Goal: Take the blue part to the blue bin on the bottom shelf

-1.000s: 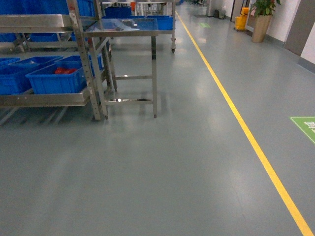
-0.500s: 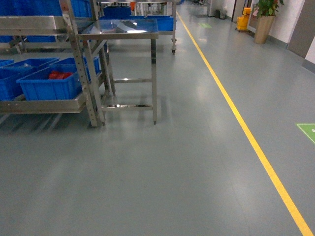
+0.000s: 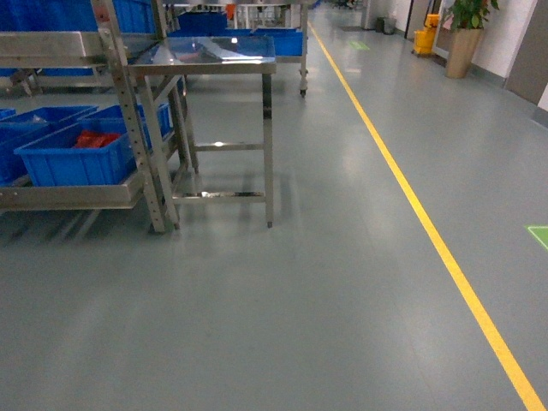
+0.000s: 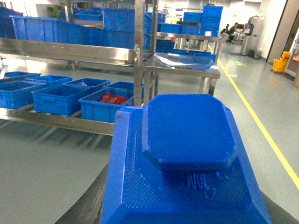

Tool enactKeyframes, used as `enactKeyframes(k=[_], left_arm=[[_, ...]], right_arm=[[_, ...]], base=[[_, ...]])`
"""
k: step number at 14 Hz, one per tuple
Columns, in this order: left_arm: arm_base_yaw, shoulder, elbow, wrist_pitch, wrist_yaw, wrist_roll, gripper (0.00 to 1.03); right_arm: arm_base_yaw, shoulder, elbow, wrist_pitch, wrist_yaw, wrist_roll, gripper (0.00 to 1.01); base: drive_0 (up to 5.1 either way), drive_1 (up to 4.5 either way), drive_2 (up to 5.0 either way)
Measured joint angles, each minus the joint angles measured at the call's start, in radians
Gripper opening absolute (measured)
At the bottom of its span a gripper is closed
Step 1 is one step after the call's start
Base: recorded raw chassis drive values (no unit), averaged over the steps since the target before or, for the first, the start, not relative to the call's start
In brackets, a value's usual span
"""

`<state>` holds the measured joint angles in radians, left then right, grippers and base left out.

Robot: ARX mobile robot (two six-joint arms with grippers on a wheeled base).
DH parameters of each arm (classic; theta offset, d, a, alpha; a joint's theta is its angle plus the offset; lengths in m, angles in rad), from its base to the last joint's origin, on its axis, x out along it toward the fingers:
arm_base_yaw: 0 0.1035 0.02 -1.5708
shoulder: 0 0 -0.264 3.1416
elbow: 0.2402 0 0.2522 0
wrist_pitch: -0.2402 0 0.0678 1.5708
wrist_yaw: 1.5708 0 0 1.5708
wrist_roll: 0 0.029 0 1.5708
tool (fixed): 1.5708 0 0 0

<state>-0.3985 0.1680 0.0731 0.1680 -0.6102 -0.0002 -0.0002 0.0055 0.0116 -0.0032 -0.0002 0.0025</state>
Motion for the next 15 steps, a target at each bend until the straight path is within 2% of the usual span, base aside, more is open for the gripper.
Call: enactKeyframes(k=[15], left_arm=[[0.000,0.000,0.000,-0.003,0.000,0.000,0.43]], right_arm=[[0.000,0.000,0.000,-0.003,0.000,0.000,0.98]], base=[[-0.1,4.05,-4.2]])
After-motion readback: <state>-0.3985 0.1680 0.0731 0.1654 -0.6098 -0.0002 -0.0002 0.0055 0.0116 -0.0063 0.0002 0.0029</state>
